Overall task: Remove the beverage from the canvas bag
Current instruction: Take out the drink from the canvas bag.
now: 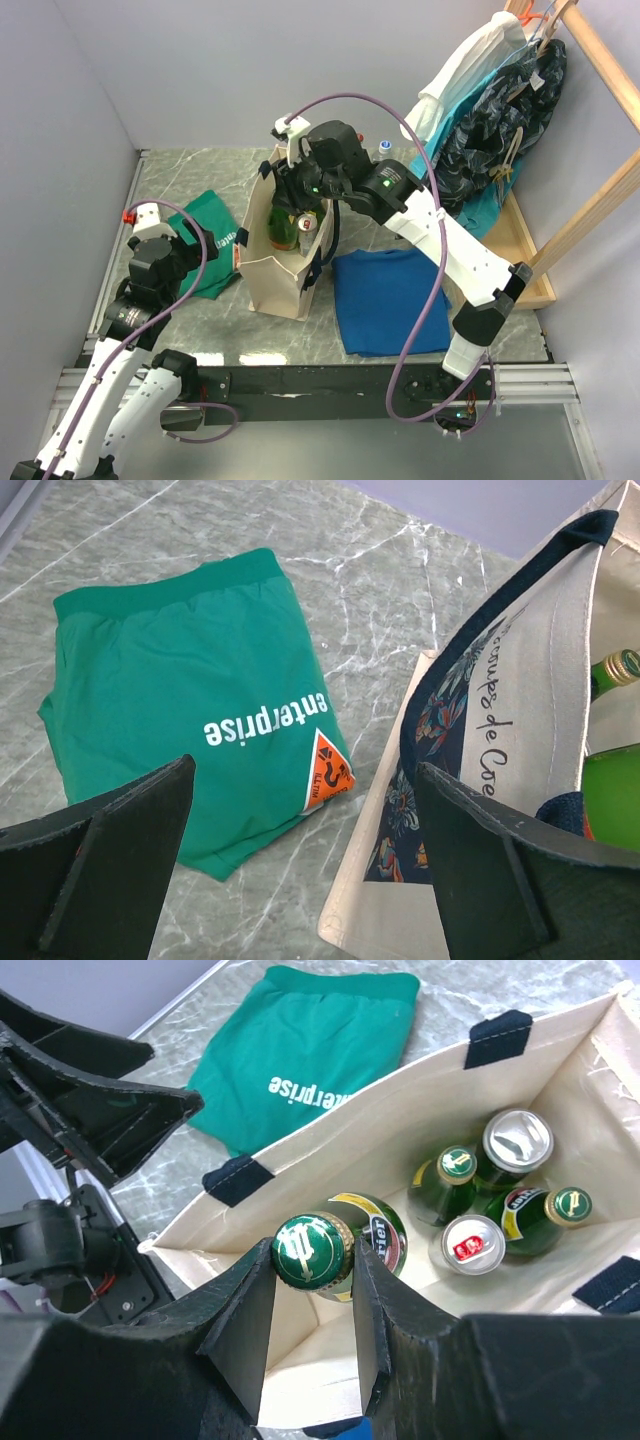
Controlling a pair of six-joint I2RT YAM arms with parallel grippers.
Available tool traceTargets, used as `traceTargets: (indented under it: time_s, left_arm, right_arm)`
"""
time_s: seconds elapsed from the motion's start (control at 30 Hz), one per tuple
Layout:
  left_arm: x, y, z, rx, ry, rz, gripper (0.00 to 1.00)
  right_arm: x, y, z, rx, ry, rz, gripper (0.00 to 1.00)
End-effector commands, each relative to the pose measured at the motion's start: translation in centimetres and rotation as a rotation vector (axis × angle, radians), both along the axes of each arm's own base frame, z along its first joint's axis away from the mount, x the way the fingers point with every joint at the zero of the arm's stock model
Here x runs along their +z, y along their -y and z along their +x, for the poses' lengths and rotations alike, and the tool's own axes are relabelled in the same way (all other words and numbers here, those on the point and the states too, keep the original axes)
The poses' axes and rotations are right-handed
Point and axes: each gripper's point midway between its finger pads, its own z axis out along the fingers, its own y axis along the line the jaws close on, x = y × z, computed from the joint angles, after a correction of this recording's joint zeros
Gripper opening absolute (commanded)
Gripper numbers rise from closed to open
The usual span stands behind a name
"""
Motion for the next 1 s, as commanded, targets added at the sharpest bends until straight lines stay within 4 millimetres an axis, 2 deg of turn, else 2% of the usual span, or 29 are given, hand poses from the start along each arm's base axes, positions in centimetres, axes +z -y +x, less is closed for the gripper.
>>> traceTargets:
  time_s: [0.0,0.73,0.97]
  left_arm:
    - [2.2,0.2,-0.1,-0.012,0.05,-0.02,0.96]
    - [2.2,0.5,-0.1,-0.024,0.052,-0.026,0.96]
    - [2.1,0.5,-0.1,-0.022,0.049,-0.026,0.96]
  right_arm:
    - [9.9,0.9,-0.4,-0.018,0.207,0.213,0.0]
    - [15.4,5.2,-1.3,-0.111,0.343,0.268,0.0]
    - [17.1,7.2,-1.3,-0.177,0.391,0.282,0.0]
